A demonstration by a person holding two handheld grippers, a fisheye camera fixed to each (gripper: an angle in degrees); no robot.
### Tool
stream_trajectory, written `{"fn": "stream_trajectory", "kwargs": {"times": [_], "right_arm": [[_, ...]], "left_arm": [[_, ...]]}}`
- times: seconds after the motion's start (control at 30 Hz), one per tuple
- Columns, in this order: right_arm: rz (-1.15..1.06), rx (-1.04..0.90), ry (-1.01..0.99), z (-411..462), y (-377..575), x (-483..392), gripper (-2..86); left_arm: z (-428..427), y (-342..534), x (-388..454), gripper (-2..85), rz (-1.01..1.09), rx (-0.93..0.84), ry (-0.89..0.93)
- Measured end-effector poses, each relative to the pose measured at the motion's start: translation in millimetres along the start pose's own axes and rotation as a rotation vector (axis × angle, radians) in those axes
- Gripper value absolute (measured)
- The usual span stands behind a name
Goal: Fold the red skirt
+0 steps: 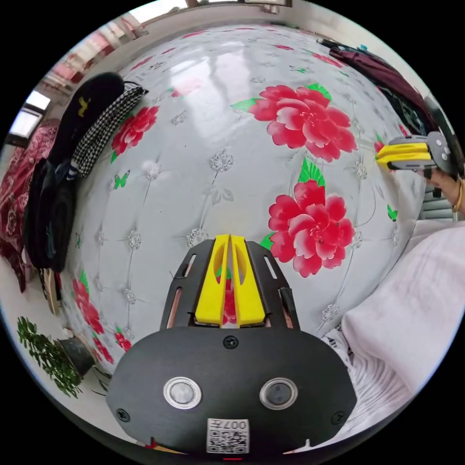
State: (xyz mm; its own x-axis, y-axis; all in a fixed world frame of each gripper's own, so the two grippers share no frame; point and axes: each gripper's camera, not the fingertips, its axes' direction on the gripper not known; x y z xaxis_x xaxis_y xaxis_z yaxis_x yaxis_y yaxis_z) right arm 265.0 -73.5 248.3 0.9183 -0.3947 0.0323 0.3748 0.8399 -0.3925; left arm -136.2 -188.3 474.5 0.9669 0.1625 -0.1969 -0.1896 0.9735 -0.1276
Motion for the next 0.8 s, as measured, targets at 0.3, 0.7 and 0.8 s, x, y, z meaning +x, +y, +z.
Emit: {"fn": "stream_trajectory", "kwargs": {"times": [0.3,0.7,0.8], "right_arm": [[0.656,0.423,0.027,-128.9,177.6,205.5,4.5],[1.3,0.614,0.545,-322.2,478.8,472.7,7.2],[1.327,0.628,0.536,-333.7,508.9,505.9,7.6]], "left_arm": [[56.9,-46.2,45.7,-1.0,-0.101,-0.122,-0.161],[69.9,-77.8,78.3,-1.0,-0.604,-0.154,0.217],[71.6,-86.3,92.3,-1.0,-0.622,-0.208,0.223]]}}
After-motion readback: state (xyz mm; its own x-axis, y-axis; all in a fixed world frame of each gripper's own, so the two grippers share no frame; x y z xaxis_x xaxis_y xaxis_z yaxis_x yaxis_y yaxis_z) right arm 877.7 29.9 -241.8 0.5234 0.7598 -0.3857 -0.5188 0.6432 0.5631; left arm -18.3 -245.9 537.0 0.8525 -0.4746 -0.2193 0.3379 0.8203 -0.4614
